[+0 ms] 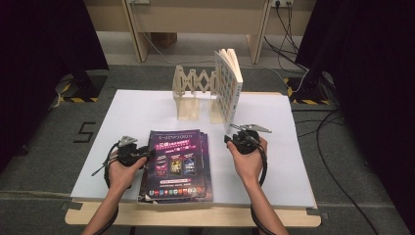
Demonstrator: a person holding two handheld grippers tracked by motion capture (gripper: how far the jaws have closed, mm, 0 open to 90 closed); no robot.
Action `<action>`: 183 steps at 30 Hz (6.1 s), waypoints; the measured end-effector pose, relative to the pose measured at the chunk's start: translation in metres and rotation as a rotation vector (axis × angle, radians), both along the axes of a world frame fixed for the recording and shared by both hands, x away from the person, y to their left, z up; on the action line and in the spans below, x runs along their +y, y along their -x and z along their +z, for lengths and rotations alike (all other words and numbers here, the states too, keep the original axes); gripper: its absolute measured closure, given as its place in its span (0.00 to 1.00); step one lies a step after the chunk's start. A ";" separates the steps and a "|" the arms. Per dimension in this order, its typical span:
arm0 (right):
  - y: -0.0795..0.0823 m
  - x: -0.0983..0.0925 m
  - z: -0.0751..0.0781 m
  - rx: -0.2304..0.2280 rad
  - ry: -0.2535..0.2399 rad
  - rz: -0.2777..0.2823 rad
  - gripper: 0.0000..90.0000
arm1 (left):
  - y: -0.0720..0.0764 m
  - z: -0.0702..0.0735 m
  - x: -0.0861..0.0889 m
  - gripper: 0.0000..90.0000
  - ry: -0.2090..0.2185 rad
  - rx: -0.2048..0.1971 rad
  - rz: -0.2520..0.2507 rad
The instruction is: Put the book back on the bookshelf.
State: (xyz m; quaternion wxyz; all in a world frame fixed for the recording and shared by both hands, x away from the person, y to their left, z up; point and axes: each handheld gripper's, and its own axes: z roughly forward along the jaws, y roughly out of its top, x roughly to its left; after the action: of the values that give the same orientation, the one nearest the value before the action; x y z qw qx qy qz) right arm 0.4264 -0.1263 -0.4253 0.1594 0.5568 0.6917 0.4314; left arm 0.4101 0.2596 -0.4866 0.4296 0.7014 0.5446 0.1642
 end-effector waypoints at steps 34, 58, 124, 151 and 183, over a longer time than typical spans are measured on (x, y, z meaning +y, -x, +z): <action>-0.029 0.024 -0.027 0.196 -0.008 0.065 0.65 | 0.017 0.006 -0.064 0.75 -0.167 -0.045 -0.237; -0.059 0.028 -0.051 0.317 -0.071 0.077 0.57 | 0.017 0.006 -0.065 0.73 -0.175 -0.044 -0.244; -0.054 0.028 -0.005 0.302 -0.249 0.197 0.94 | 0.020 0.018 -0.034 0.52 -0.077 -0.098 -0.111; -0.044 0.020 0.023 0.183 -0.298 0.200 0.94 | 0.013 0.002 0.027 0.44 -0.047 -0.149 0.138; -0.035 0.010 0.050 0.049 -0.334 0.157 0.94 | 0.015 -0.012 0.038 0.44 -0.076 -0.181 0.195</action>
State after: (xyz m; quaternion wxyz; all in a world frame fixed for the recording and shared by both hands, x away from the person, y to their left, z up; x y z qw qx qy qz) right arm 0.4618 -0.1163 -0.3753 0.0138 0.5301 0.6555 0.5378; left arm 0.3954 0.2973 -0.4983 0.4321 0.6431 0.5627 0.2882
